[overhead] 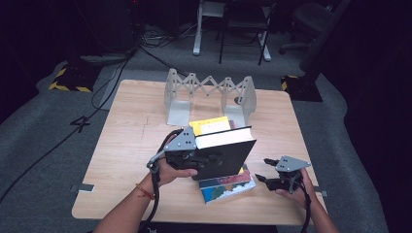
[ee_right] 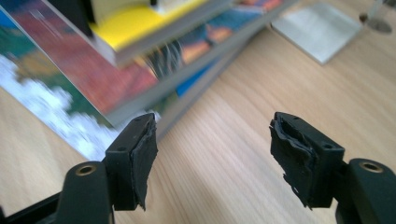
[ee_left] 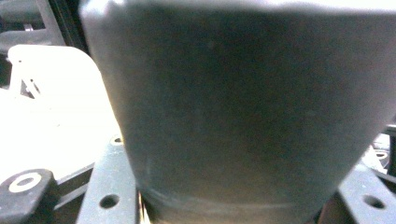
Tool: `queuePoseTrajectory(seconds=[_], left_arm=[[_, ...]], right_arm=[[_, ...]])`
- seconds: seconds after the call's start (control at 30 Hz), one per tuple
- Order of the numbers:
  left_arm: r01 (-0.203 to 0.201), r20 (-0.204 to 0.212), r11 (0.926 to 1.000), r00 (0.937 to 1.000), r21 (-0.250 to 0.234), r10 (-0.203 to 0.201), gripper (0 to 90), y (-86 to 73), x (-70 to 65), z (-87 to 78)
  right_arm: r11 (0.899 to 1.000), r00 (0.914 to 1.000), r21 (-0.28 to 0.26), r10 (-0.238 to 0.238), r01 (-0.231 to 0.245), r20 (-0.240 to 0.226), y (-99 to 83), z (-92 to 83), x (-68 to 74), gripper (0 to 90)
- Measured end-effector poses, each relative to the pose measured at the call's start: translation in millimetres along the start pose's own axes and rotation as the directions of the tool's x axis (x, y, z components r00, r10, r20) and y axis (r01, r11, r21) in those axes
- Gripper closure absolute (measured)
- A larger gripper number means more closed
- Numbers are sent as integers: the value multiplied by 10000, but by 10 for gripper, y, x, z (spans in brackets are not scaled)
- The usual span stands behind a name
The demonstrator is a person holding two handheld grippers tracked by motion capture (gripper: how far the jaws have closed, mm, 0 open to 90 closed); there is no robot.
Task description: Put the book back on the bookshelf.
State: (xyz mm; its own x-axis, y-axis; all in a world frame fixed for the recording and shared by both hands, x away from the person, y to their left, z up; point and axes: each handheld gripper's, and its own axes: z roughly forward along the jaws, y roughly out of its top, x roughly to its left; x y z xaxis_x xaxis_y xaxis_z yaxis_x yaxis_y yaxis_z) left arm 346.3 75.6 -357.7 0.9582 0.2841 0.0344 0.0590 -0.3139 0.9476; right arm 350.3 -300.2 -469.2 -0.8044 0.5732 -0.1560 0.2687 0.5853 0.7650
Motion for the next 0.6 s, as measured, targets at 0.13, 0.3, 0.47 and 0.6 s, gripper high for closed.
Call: queuePoseTrajectory(seconds=[0.13,0.3,0.47,0.6], left_arm=[[125,-82,9999,9999,-58,-125,504,3,-6,7],[494,105,9982,9987,-338,-490,529,-15,20,12],[702,27,9968,9975,-370,-702,530,-12,47,-1],[674,14,9971,9977,-363,-674,531,15,34,6]], right_arm=[[9988,9991,221,425,-426,74,-122,40,-81,326],[9948,9950,224,994,-995,57,-184,41,-162,327],[9932,9936,299,1129,-1127,-26,-206,39,-190,327],[9932,9938,370,1108,-1105,-77,-211,45,-189,327]])
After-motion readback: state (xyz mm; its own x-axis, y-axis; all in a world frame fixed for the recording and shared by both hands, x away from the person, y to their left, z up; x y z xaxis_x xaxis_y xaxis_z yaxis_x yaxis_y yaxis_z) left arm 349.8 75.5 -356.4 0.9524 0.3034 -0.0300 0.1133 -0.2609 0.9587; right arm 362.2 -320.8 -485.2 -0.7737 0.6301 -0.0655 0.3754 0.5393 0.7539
